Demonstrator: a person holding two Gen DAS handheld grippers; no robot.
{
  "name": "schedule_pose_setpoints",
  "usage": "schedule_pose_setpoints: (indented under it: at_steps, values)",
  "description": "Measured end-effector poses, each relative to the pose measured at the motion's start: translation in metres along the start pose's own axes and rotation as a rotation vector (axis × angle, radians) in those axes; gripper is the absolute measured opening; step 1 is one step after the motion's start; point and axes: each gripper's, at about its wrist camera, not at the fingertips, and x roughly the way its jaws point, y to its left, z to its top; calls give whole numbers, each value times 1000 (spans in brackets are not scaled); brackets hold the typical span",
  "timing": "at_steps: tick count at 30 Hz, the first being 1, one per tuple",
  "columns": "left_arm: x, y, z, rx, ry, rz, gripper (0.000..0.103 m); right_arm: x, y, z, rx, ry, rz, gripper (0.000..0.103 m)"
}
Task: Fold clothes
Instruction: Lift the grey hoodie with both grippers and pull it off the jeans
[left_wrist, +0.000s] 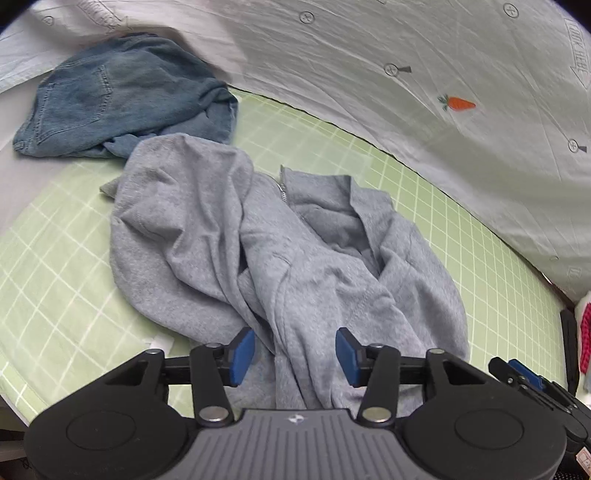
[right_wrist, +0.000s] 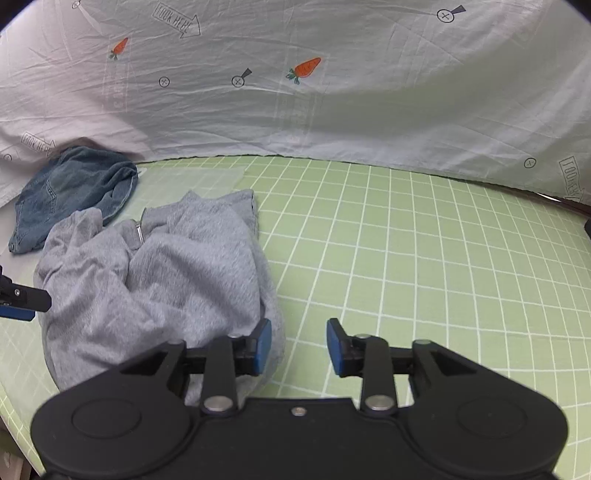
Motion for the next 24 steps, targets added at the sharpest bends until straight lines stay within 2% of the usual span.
schedule_pose_setpoints:
  at_steps: [4, 8, 13, 18, 19, 21, 22, 23, 24]
  values:
    - [6, 22, 9, -91, -22, 49, 77, 20, 3, 30, -8, -18, 76, 59]
    - [31, 49, 15, -211, 23, 62, 79, 62, 17, 59, -14, 5, 149, 80]
    - [71, 69, 18, -350, 95, -11, 89, 125, 38, 88, 19, 74, 228, 87]
    - [106, 68, 24, -417, 161, -92, 88, 174, 60, 97, 34, 190, 276, 86]
    - [108, 62, 26, -398, 159, -82, 85, 181, 63, 97, 19, 211, 281, 82]
    - [112, 51, 30, -362, 156, -61, 74, 187, 65, 93, -12, 214, 305, 55]
    - [114, 44, 33, -331, 149, -52, 61, 185, 60, 92, -16, 197, 317, 29]
    - [114, 35, 37, -282, 136, -45, 50, 182, 54, 92, -10, 178, 323, 19]
    - [114, 25, 41, -239, 122, -39, 47, 178, 47, 91, -4, 160, 329, 18]
